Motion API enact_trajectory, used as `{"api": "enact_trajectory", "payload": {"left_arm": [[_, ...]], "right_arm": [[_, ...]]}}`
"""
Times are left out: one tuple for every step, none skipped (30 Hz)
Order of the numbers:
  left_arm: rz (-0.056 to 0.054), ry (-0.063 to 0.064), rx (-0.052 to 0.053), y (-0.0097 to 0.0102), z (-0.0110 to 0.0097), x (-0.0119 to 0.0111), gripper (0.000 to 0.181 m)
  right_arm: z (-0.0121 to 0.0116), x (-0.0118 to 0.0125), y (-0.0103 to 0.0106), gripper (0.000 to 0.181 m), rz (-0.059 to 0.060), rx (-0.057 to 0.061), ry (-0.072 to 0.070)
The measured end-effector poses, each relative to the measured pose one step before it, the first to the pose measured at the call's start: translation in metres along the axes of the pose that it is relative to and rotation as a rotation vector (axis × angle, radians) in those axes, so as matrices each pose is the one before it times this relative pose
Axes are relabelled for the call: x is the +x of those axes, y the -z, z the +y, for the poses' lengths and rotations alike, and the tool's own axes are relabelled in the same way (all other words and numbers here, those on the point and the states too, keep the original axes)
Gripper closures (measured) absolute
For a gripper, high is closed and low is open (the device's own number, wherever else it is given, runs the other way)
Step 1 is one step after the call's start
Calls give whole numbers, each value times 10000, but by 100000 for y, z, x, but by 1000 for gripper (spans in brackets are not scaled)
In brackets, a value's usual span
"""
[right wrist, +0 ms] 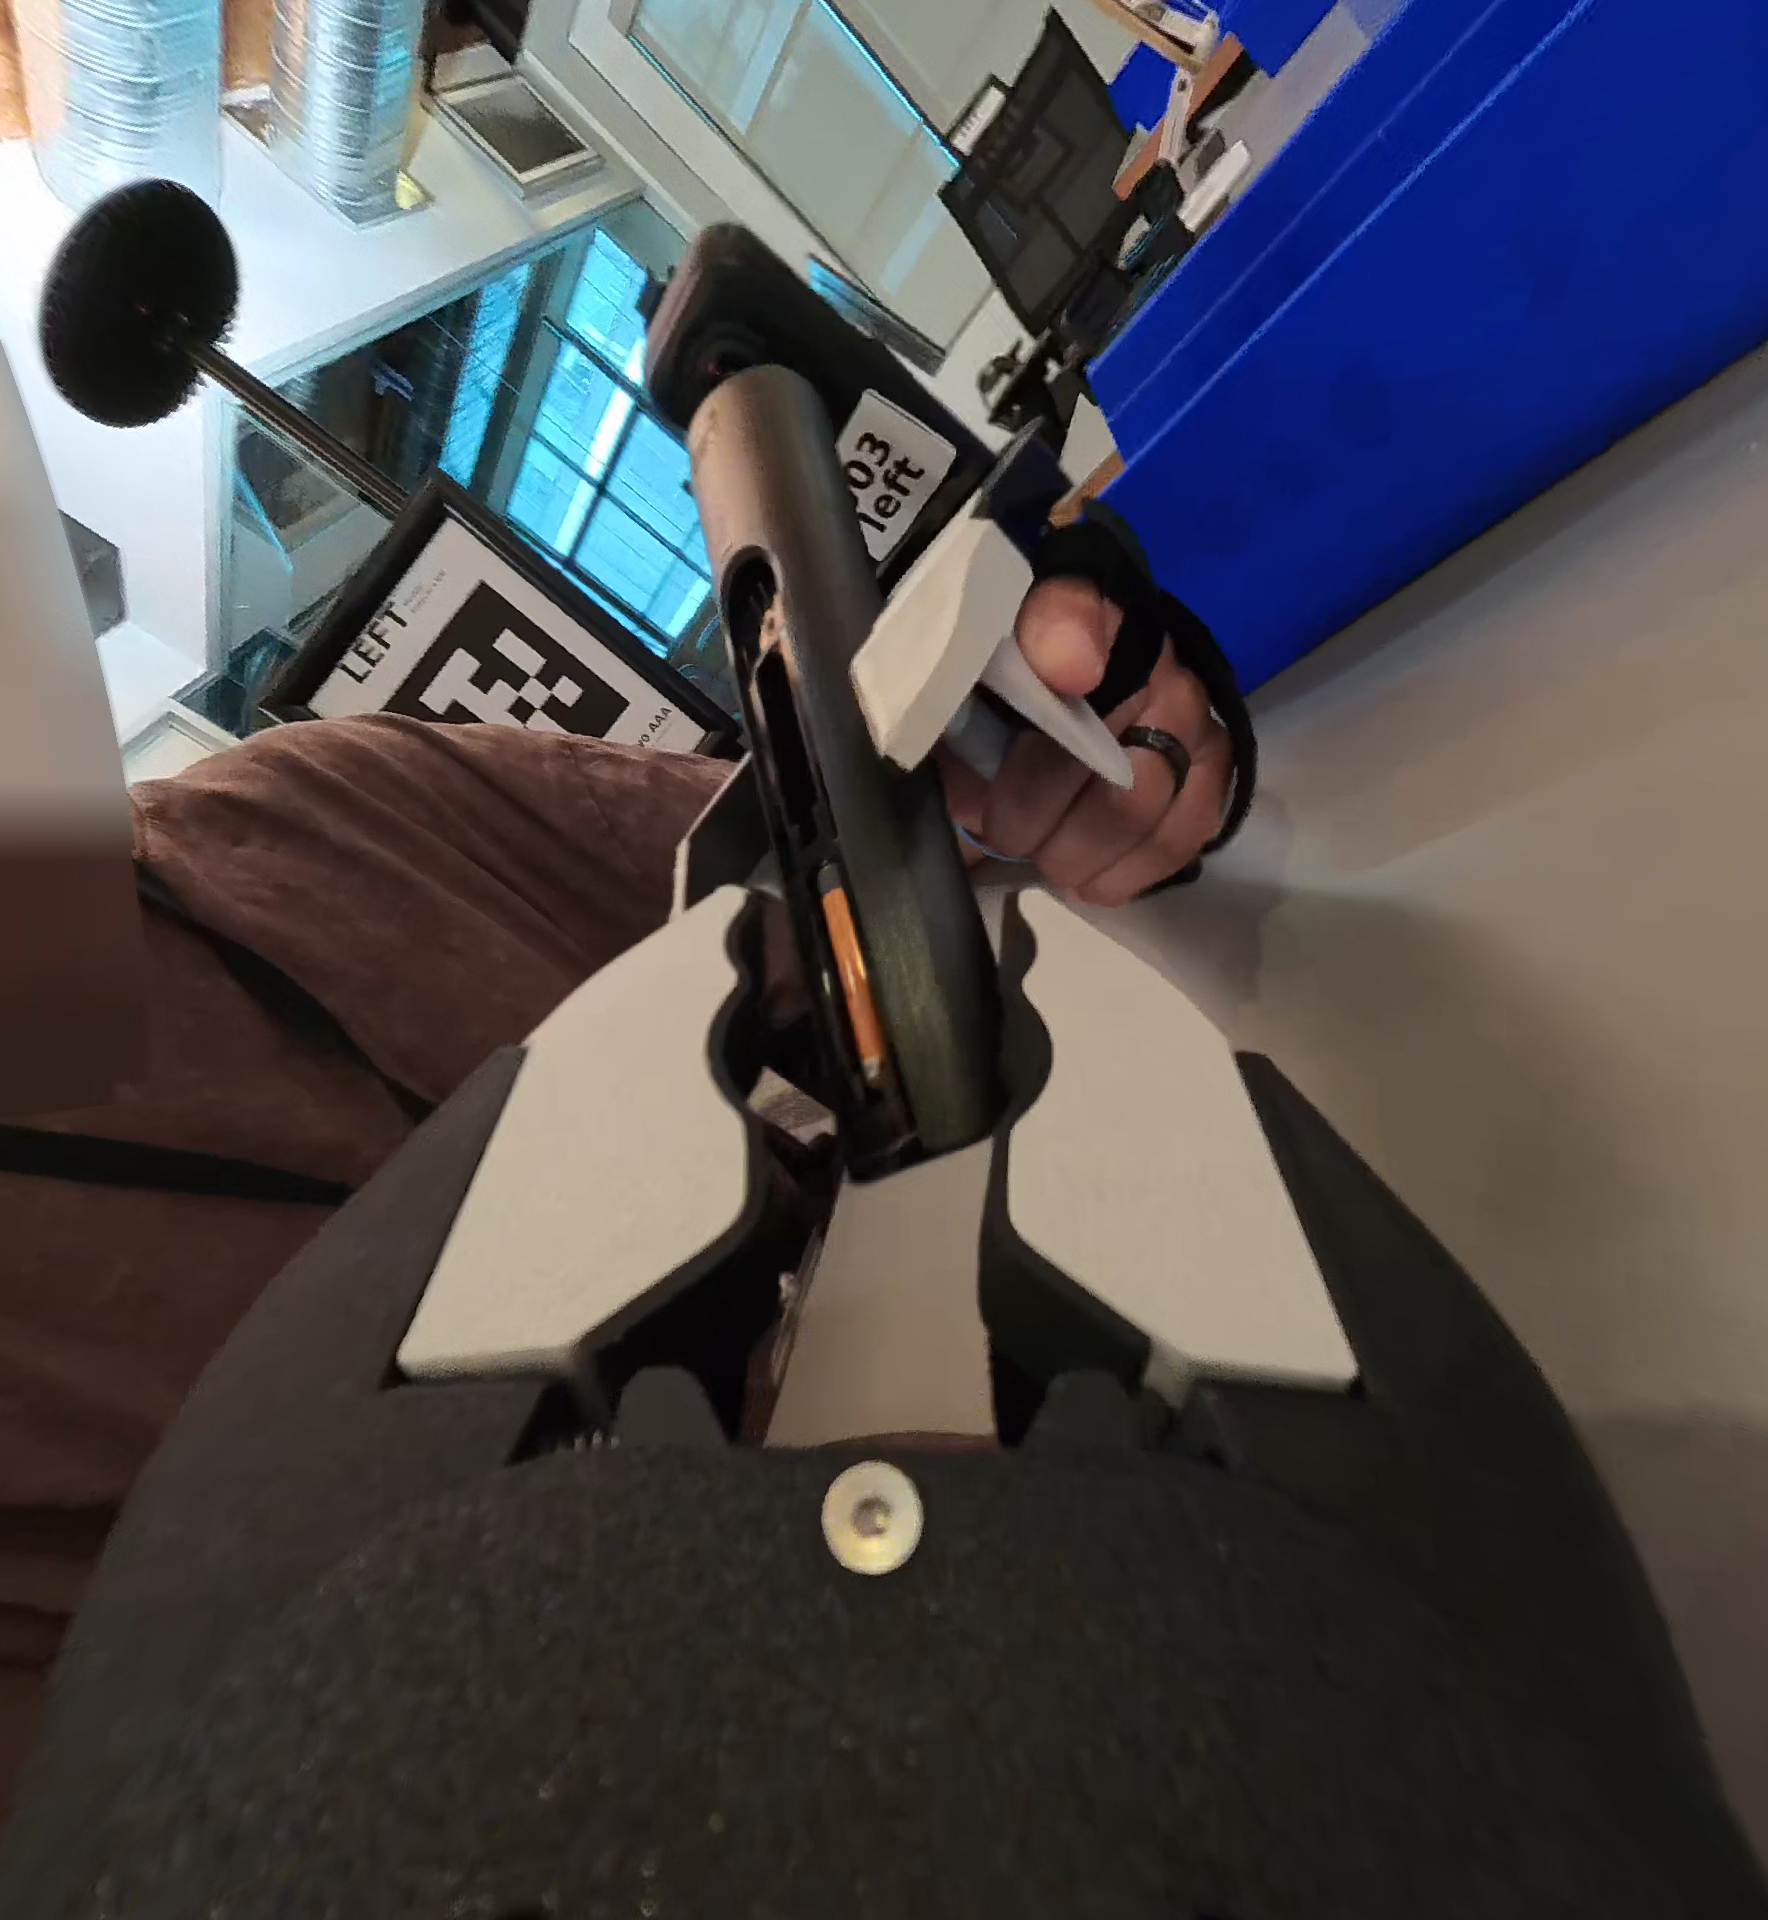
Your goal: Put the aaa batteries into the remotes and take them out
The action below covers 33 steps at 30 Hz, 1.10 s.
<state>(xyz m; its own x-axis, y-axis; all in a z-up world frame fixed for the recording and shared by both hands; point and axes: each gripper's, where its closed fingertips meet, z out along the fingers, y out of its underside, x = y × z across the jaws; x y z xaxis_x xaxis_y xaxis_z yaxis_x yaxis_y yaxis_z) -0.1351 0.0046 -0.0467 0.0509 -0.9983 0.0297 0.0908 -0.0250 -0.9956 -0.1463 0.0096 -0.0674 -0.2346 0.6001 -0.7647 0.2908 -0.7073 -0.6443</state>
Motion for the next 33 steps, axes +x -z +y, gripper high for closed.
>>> {"api": "enact_trajectory", "payload": {"left_arm": [[-113,-48,-30,294,-95,-151,122],[-79,67,49,330,-188,-167,122],[-103,155,25,256,-146,-281,122],[-155,138,-50,156,-21,-400,122],[-189,40,-98,73,124,-427,122],[-169,-3,-150,-1,282,-375,122],[-142,20,-219,-81,428,-318,122],[-122,72,-225,-118,468,-299,122],[-31,131,-164,-125,397,-175,122],[44,157,-88,-93,261,-63,122],[49,109,-15,-54,120,-22,121],[22,46,6,-15,33,-14,122],[2,8,-20,18,11,-31,122],[-21,-25,-27,51,-14,-33,122],[-21,-38,-12,63,-41,-25,122],[-8,-26,-9,89,-77,-21,121],[-3,-14,13,82,-96,-8,121],[-4,8,44,77,-128,-17,121],[28,14,46,85,-132,27,122],[41,-3,33,67,-113,46,122],[45,-15,15,53,-96,78,122],[45,-21,4,32,-81,88,121],[21,-25,-1,18,-62,65,121],[13,-23,7,-7,-41,66,121],[40,-8,0,-23,-14,102,121],[53,-9,-34,-59,60,112,121],[21,-28,-51,-75,93,78,121],[24,-33,-54,-83,107,79,121],[20,-23,-69,-95,143,61,121],[19,-16,-54,-86,123,73,121],[29,-9,-44,-75,109,68,121],[41,-9,-50,-70,96,96,121],[15,-18,-31,-63,63,64,121]], "right_arm": [[-395,229,547,138,379,-18,141],[-547,363,849,138,610,-12,231],[-645,636,1089,139,891,-29,343],[-727,1080,1233,139,1165,-4,362],[-518,1528,1237,144,1331,-172,347],[-16,1921,1038,148,1448,-503,582],[469,2159,692,149,1473,-728,670],[819,2103,208,149,1333,-880,532],[1047,1389,-357,148,872,-996,500],[860,587,-736,148,425,-904,494],[541,528,-951,151,451,-720,450],[609,261,-1070,153,296,-859,492],[506,-61,-1003,155,84,-889,469],[33,-62,-791,156,62,-591,387],[-179,-187,-620,157,-45,-435,416],[-293,-10,-461,157,-10,-333,347],[-186,228,-360,160,43,-357,252],[44,212,-312,161,-28,-467,208],[98,123,-271,161,-116,-461,151],[62,-4,-257,161,-221,-413,137],[-11,0,-221,161,-188,-372,140],[-41,-24,-171,161,-194,-341,129],[-28,-88,-149,161,-216,-357,101],[83,-158,-129,161,-255,-459,54],[169,-4,-92,160,-101,-553,82],[170,35,-60,160,-39,-551,92],[256,-144,-106,160,-167,-646,88],[161,148,-73,162,6,-599,101],[-47,237,35,166,36,-443,9],[32,24,30,166,-123,-479,-44],[53,113,31,165,-39,-455,-29],[56,107,2,165,-14,-433,-24],[68,5,-11,166,-38,-400,-6]]}}
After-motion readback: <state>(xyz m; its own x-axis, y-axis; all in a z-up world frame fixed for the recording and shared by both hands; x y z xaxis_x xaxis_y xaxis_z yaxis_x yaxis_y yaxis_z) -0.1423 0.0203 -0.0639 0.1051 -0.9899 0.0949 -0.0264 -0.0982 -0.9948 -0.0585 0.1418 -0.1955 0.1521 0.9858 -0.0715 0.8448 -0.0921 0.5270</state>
